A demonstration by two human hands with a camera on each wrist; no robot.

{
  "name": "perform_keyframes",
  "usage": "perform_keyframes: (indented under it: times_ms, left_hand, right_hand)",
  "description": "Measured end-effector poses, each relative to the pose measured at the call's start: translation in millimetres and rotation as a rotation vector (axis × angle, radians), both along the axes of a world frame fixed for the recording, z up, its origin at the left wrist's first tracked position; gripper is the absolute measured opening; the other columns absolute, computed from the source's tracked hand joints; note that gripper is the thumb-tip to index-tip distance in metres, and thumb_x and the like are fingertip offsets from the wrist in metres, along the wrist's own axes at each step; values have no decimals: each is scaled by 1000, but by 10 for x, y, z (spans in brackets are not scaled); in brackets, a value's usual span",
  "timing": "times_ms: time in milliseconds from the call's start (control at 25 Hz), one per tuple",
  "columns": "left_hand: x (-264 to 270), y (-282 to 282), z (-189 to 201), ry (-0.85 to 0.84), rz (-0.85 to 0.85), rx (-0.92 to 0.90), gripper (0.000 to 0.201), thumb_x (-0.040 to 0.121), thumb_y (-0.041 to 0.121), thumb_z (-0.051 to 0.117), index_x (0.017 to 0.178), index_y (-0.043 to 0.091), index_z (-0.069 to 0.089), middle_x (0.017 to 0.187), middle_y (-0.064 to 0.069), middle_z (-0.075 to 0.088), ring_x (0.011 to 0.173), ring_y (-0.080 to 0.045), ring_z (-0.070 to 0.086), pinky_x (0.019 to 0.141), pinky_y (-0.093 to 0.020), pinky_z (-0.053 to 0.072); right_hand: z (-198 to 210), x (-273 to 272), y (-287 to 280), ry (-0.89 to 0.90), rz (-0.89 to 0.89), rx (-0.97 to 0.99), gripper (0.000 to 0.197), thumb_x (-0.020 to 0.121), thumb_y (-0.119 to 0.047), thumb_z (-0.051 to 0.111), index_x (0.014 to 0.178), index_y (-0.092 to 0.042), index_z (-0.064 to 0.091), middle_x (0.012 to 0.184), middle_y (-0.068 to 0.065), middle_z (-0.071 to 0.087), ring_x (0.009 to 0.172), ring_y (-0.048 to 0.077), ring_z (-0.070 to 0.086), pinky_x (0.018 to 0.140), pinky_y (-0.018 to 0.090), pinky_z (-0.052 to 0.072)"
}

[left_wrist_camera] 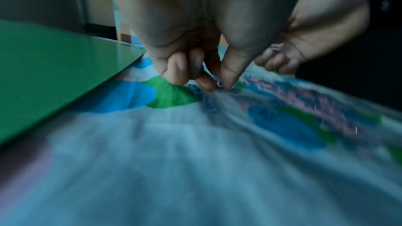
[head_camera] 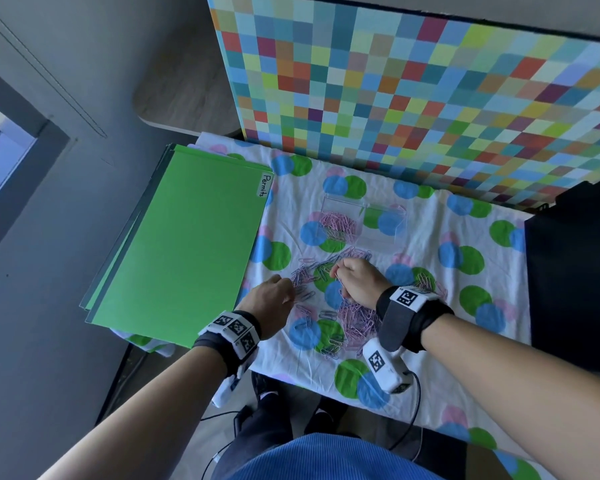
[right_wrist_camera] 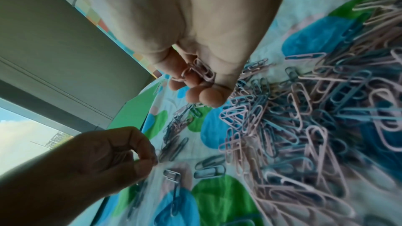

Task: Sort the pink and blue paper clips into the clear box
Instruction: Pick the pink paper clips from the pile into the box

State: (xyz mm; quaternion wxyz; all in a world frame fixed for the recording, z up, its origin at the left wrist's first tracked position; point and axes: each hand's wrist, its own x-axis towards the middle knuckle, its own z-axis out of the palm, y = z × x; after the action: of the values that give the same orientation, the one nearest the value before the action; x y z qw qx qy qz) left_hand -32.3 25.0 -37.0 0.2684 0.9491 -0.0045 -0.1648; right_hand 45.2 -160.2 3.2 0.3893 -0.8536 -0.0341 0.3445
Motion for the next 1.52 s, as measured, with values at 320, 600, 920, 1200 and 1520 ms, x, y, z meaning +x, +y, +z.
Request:
perform_keyframes:
  times_ms: [320,600,920,1200,1520]
  left_hand:
    - [372,-250,223,370,923,-1258,25,87,-1,37,89,-1,62,65,-8,49,56,-18,48,52,-27,38]
    - [543,-546,399,479,1030,-1580,34,95,7,26,82,3,58,62,-9,67,51,-17,63,49,-24,53]
    - [1209,-567,620,370,966,-1457,32,97,15,31,77,6,53,71,-10,54,60,-21,58,63,-30,52]
    - [1726,-617,577,265,532,-693,22,91,23,52,96,6,64,88,-10,55,76,-23,49,74,-35,42]
    - [982,-324,553,-53,142,-230,28,92,18,47,111,16,69,112,-4,69,95,-20,66,88,-31,51]
  right_hand:
    - [345,138,190,-85,70,119,23,92,-7,45,84,-8,66,57,-5,51,51,8,50,49,20,37]
    - [561,212,296,-278,368,-117,41,91,-11,47,132,-12,53,126,13,60,109,23,58,93,25,45]
    - [621,519,-391,-385,-96,85,28,91,-10,47,114,-13,64,112,7,68,99,19,66,92,41,52]
    - [392,293,-647,-313,-67,-54,24,95,-15,48,113,-15,63,114,4,67,104,17,62,88,26,47]
    - [195,-55,-504,-363,275,-158,32,93,-12,47,123,-12,59,124,8,62,85,10,61,75,17,43]
